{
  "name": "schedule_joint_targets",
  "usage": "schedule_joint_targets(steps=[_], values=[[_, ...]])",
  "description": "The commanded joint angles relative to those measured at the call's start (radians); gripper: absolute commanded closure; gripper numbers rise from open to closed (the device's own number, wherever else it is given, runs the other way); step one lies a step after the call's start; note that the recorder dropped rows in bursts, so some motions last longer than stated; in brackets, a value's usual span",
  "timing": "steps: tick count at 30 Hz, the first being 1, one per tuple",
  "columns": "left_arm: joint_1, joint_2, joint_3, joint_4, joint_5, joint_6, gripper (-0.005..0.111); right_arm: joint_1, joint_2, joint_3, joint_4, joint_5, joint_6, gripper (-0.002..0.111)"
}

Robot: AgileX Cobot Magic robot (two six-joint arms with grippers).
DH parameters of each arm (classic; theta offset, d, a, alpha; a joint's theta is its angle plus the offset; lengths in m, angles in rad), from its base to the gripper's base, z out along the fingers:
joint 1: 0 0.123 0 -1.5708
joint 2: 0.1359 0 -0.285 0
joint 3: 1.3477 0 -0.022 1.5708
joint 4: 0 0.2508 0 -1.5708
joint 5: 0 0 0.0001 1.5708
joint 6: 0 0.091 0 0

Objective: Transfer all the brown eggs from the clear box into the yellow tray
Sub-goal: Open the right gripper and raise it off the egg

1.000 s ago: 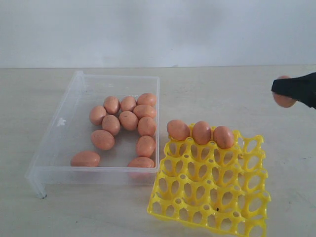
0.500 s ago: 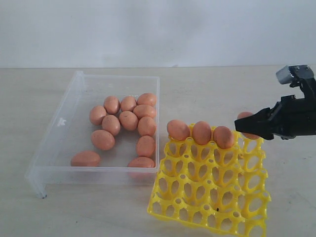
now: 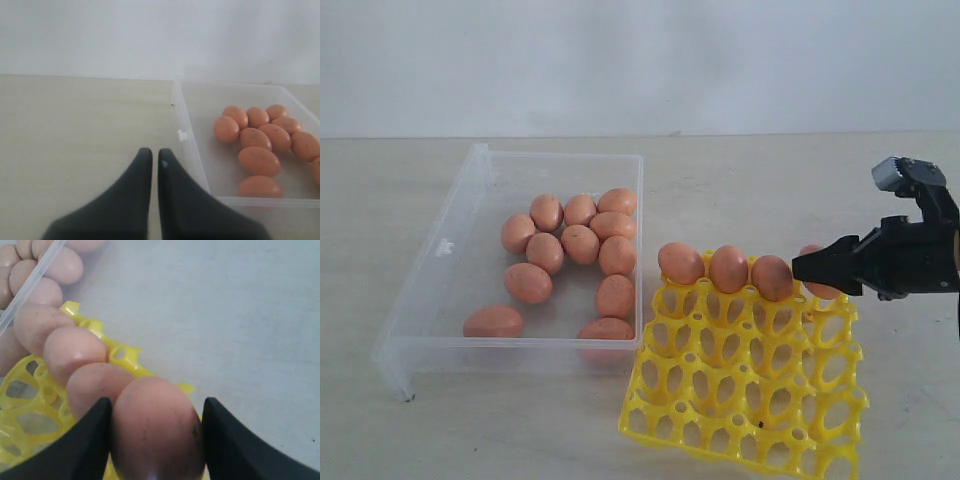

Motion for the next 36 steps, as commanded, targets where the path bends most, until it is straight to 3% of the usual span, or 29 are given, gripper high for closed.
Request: schedule_joint_targets(steps=[1,7,9,14,17,30,36], values=[[0.003,-0.002,0.003,-0.003,-0.006,0.002,0.103,0.000,0.000,0.004,0.028,0.011,-0.035,0.108],[0.003,-0.002,0.003,-0.003,-0.006,0.002,0.103,0.000,0.007,0.004,0.023,-0.004,-0.032,0.107],[0.003,-0.002,0.003,-0.003,-0.006,0.002,0.103,0.000,0.007,0.004,0.023,-0.008,-0.030,0.100],[0.003,-0.002,0.003,-0.003,-0.006,0.002,0.103,0.000,0.007,0.004,0.023,-0.008,-0.030,0.069],[0.003,-0.002,0.003,-0.003,-0.006,0.002,0.103,0.000,0.007,0.004,0.027,-0.008,-0.030,0.061],[0.003,-0.002,0.003,-0.003,-0.006,0.002,0.103,0.000,0.007,0.004,0.072,-0.008,-0.028,0.059],[0.003,-0.002,0.003,-0.003,-0.006,0.002,0.103,0.000,0.005,0.004,0.206,-0.041,-0.030,0.060]])
